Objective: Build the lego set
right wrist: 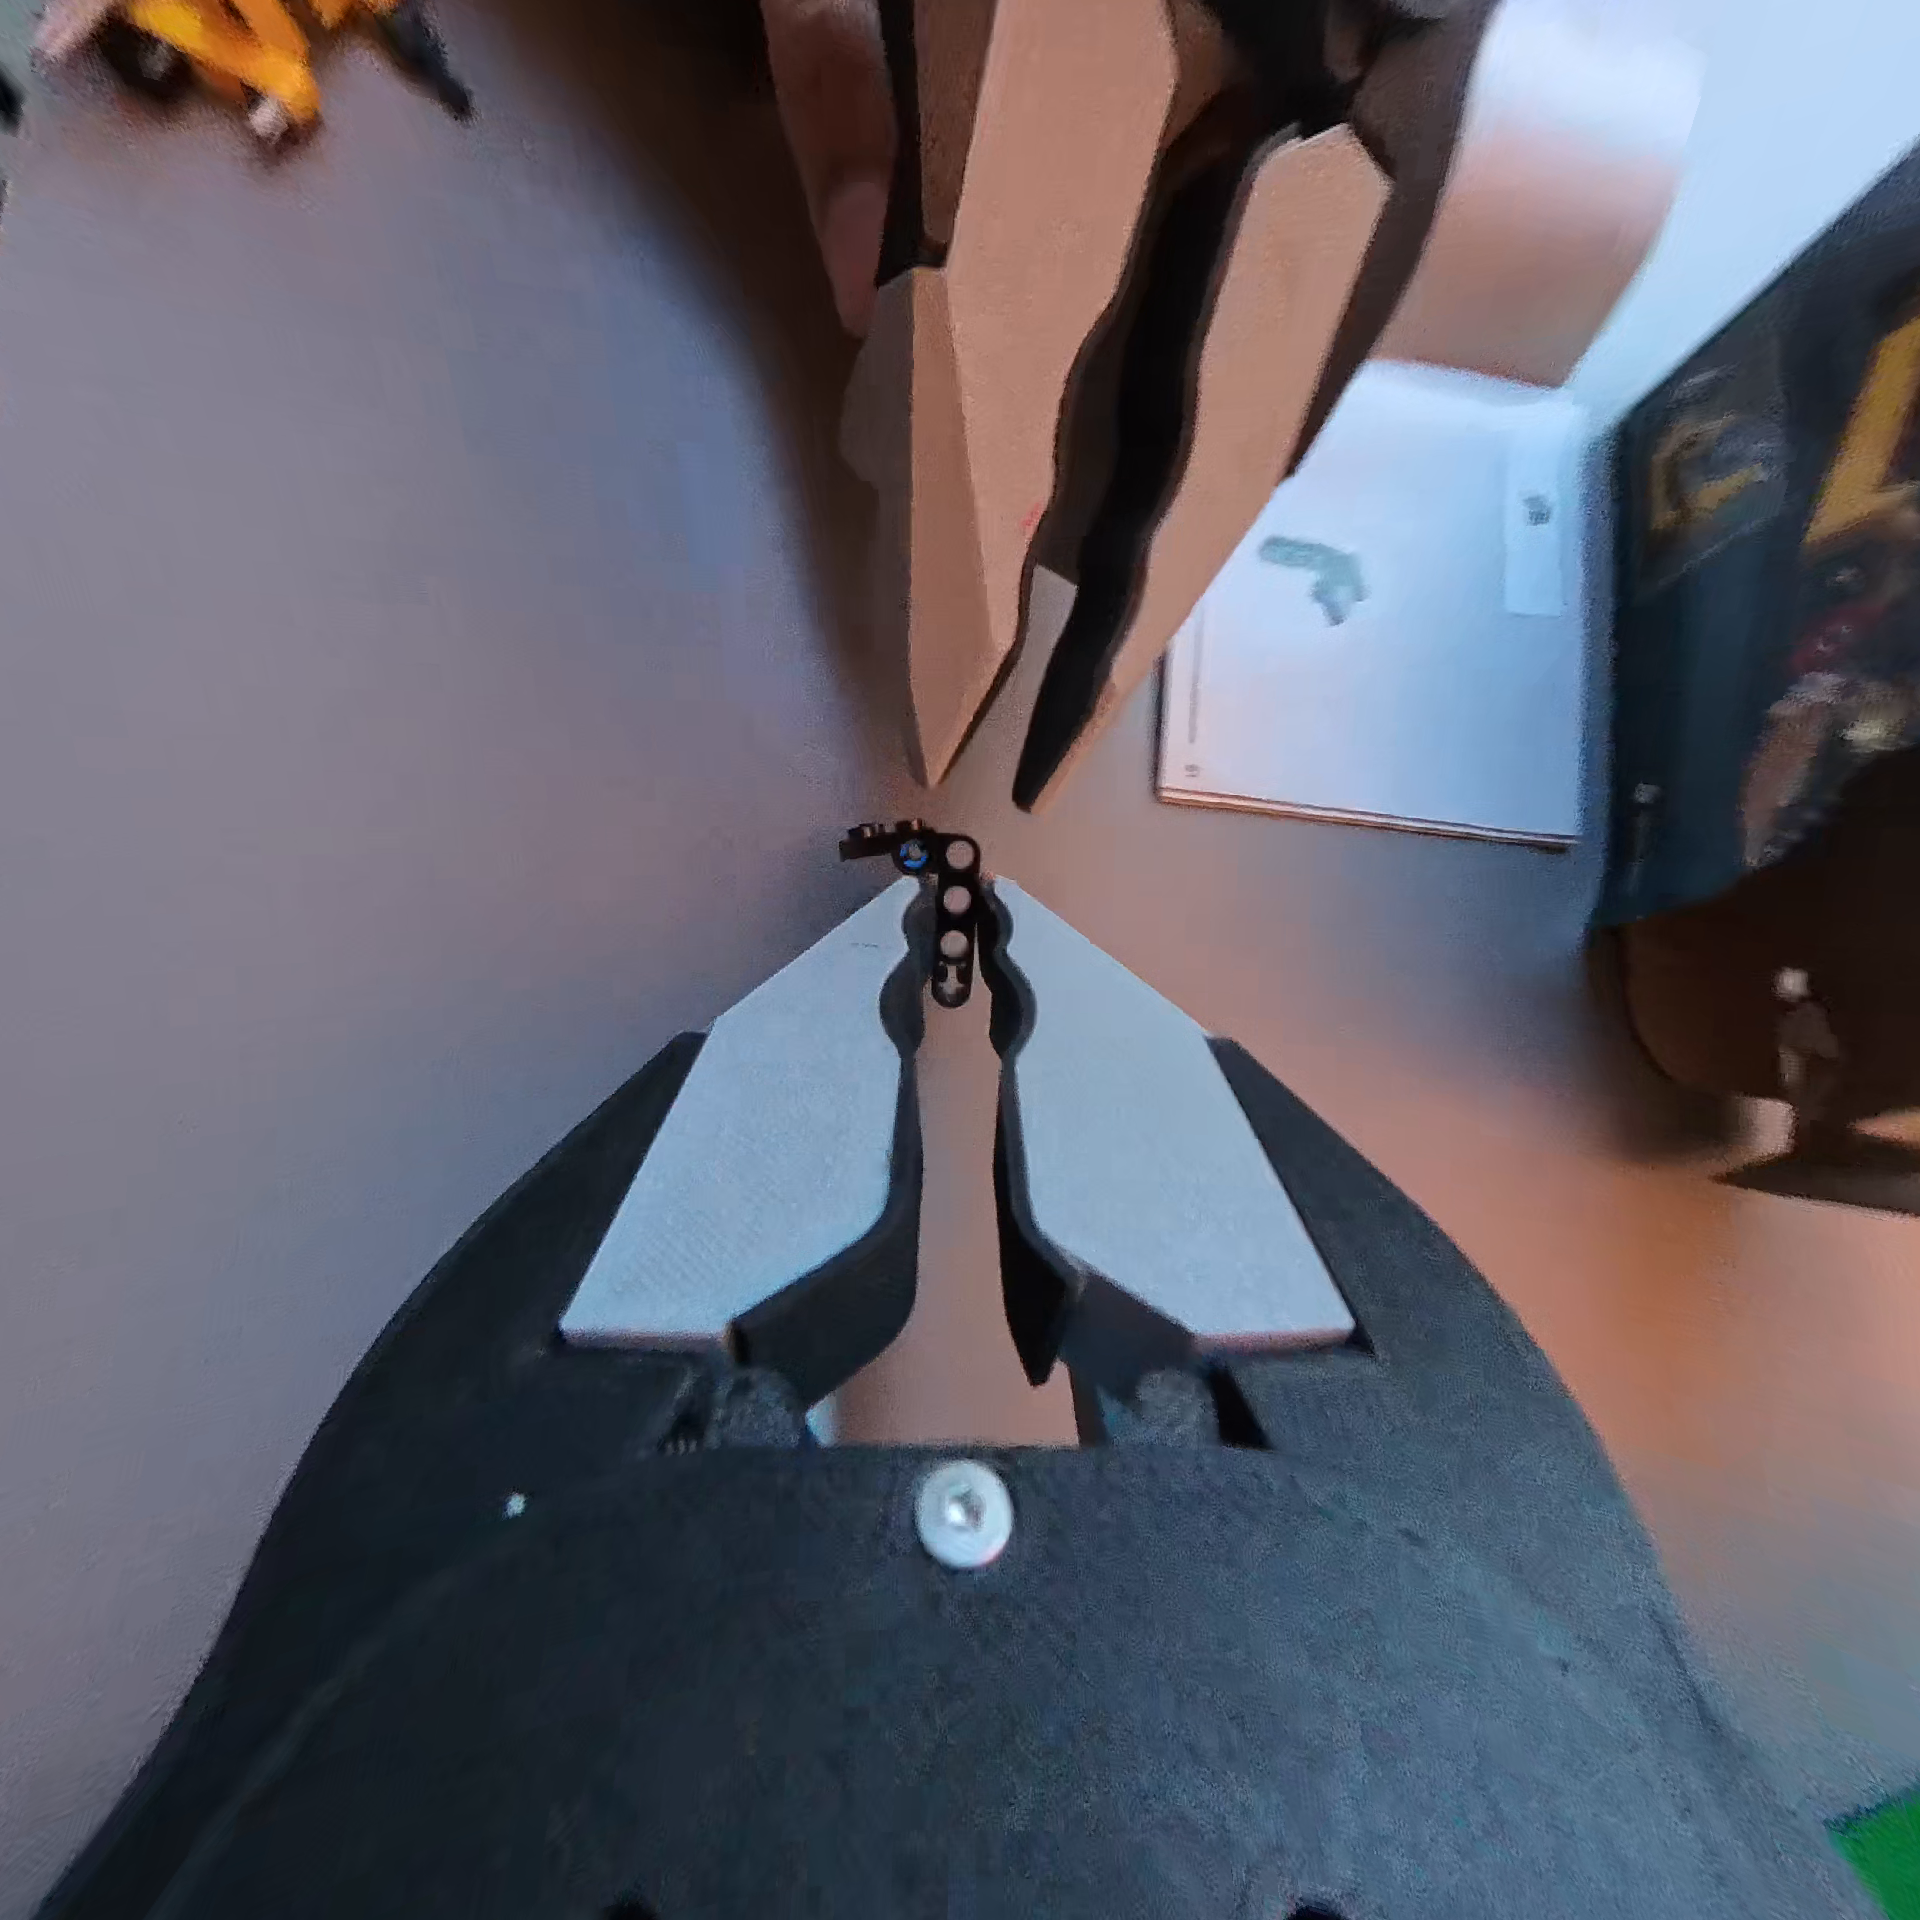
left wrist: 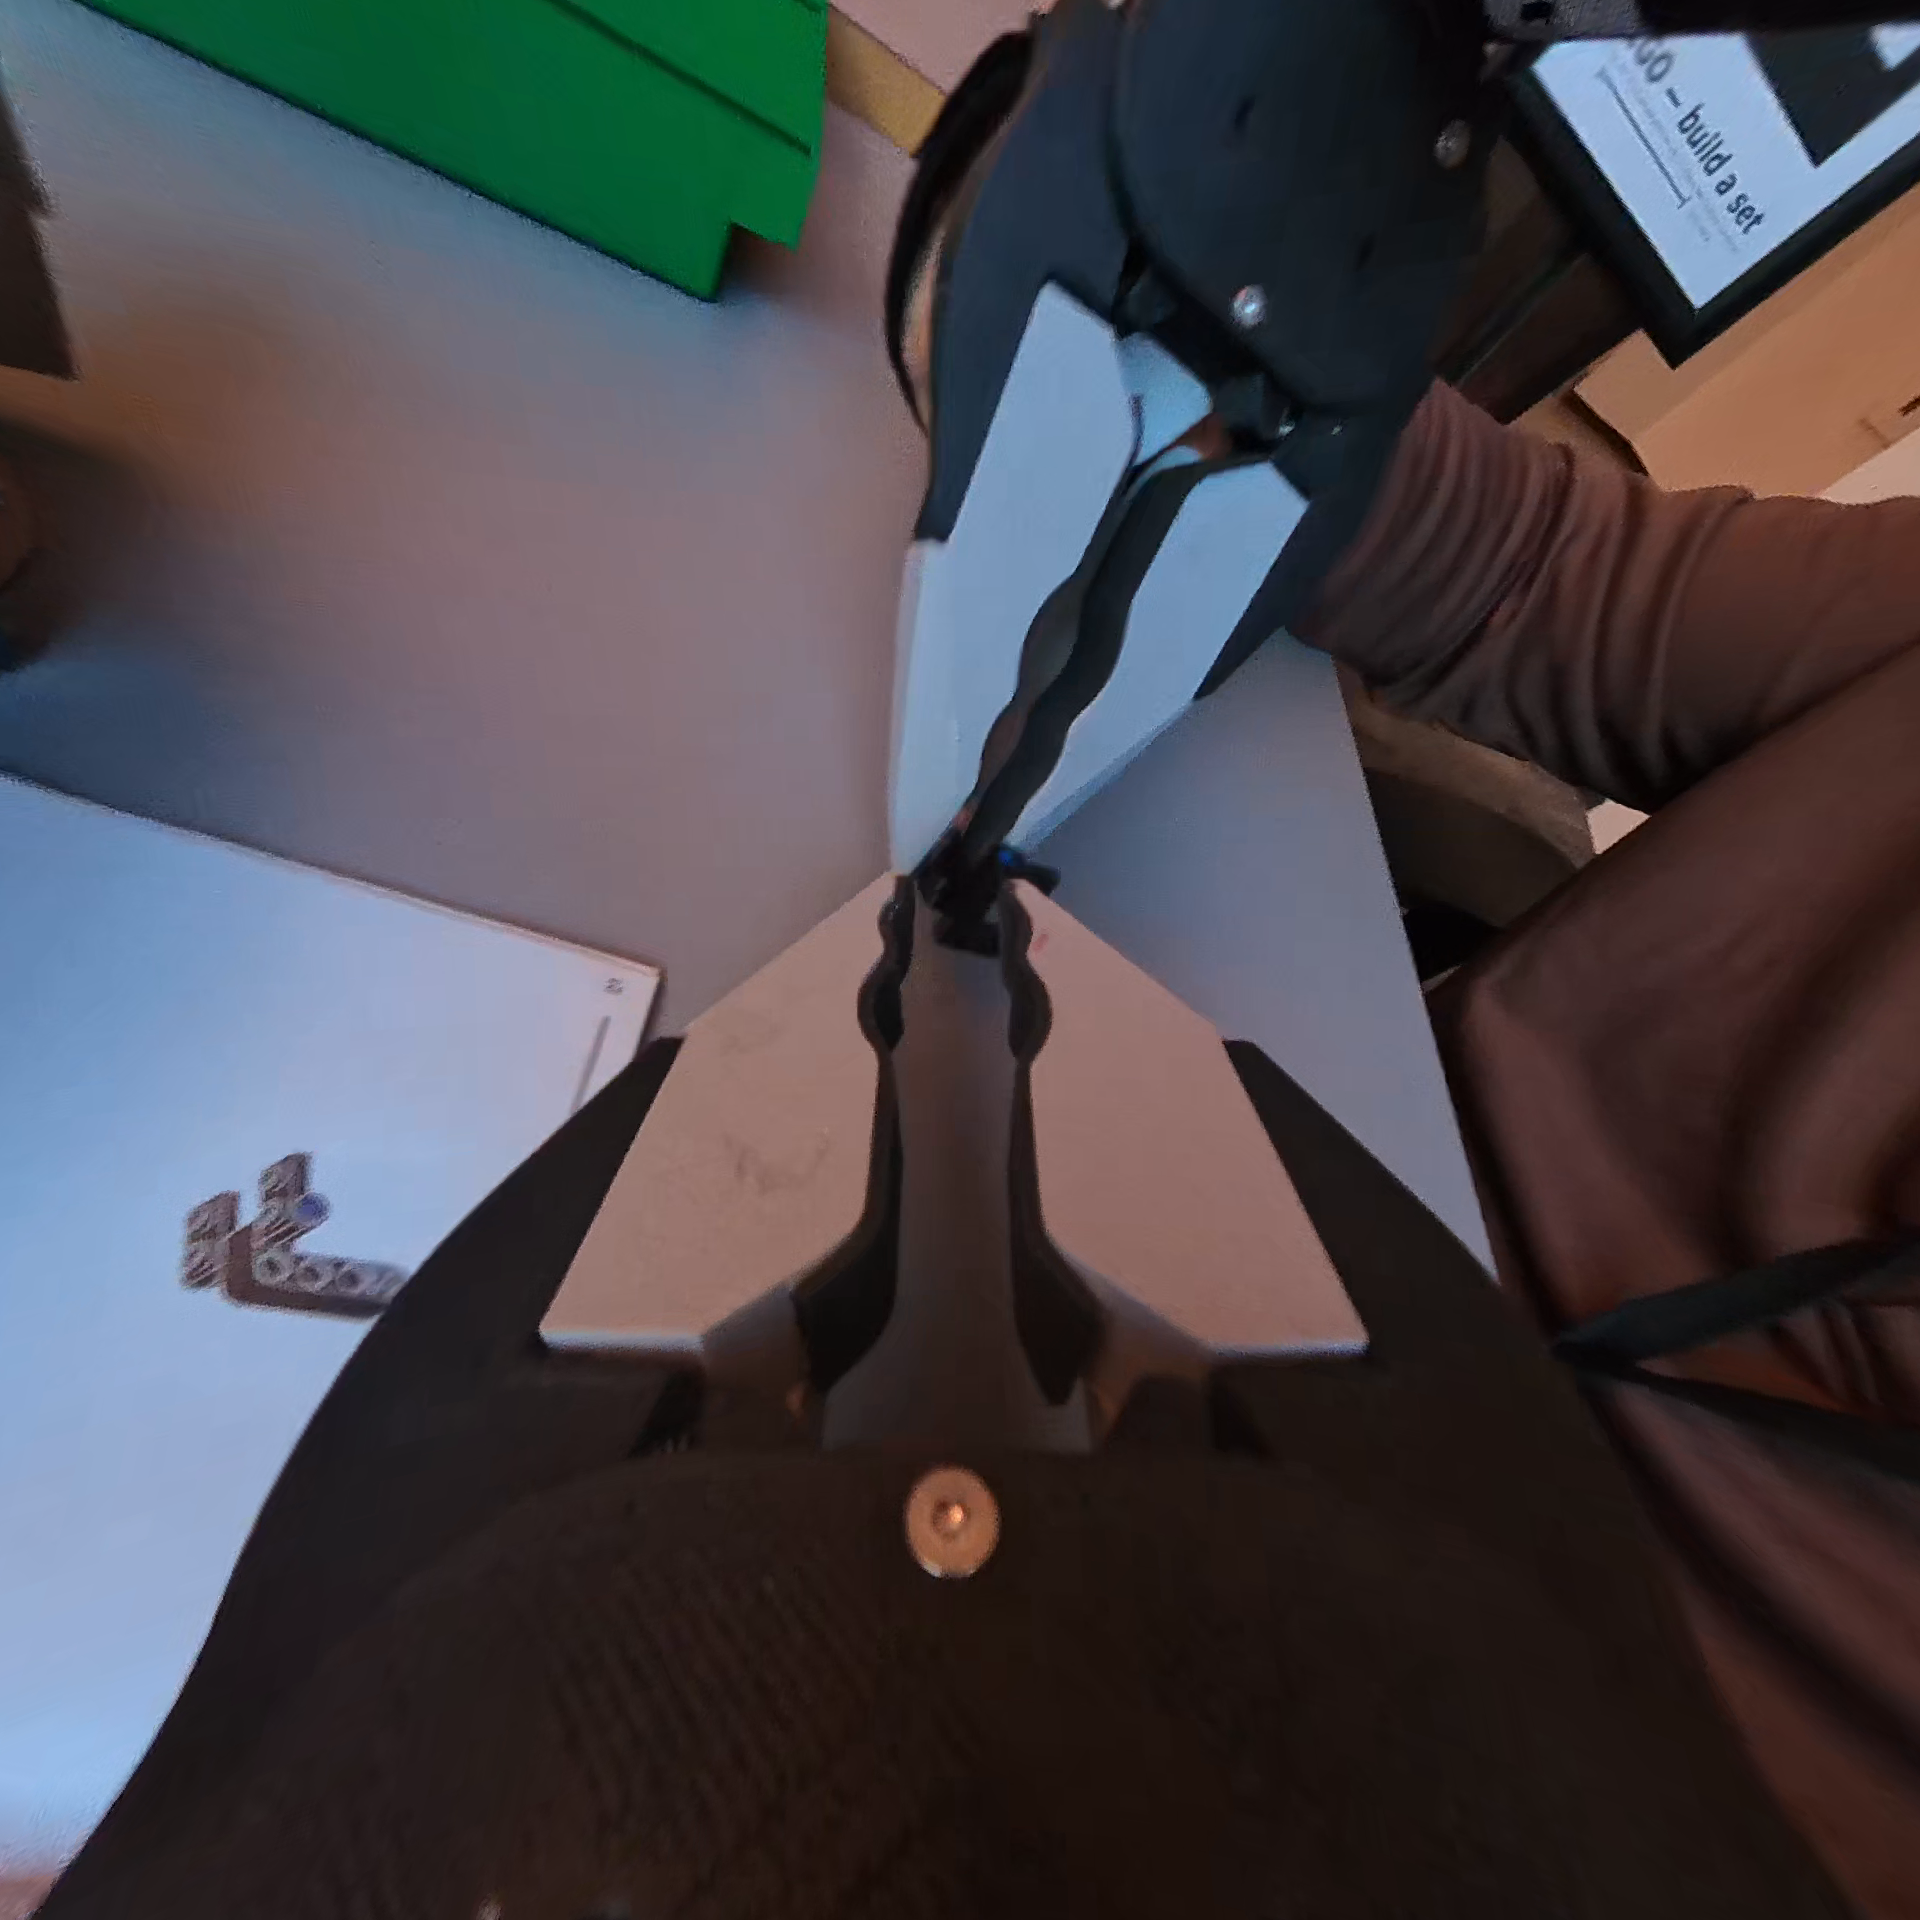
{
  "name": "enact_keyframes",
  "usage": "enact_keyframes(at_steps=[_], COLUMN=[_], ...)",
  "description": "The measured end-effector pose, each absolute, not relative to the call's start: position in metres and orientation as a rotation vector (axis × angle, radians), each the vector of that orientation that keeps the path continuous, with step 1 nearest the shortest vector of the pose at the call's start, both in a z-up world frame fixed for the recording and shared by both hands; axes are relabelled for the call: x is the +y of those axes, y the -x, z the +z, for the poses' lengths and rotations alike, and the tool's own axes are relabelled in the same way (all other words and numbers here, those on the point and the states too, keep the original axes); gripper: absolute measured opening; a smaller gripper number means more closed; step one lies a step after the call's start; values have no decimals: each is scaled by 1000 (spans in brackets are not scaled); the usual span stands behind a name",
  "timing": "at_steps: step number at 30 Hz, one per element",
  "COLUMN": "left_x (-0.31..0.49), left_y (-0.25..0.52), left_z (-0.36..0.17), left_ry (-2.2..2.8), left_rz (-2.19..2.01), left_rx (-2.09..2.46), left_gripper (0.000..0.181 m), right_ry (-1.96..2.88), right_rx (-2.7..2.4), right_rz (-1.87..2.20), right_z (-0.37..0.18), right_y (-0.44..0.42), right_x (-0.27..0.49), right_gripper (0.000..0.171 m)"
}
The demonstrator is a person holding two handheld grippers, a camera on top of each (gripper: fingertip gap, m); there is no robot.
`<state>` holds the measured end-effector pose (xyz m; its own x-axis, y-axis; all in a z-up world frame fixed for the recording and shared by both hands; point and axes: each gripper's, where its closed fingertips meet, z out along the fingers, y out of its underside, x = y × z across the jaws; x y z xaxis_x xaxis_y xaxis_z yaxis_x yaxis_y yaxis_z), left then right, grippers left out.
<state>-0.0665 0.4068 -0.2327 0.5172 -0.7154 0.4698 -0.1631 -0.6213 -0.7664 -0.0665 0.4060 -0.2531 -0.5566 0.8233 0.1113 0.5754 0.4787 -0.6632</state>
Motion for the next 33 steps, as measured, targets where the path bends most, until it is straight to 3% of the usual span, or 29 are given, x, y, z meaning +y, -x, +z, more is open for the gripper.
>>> enact_keyframes(at_steps=[6,14,22,33], left_x=[407,411,428,429], left_y=[77,75,91,89], left_z=[-234,-221,-216,-211], left_ry=[2123,2042,1994,1958], left_rz=[-1154,-1225,-1099,-1078], left_rx=[624,540,418,399], left_gripper=[22,33,14,3], right_ry=[1093,961,1040,1074], right_rx=[-1893,-1678,-1608,-1599], right_rz=[786,405,241,246], right_z=[-217,-197,-203,-206], right_y=[86,100,107,107], right_x=[430,443,451,450], right_gripper=[4,4,4,4])
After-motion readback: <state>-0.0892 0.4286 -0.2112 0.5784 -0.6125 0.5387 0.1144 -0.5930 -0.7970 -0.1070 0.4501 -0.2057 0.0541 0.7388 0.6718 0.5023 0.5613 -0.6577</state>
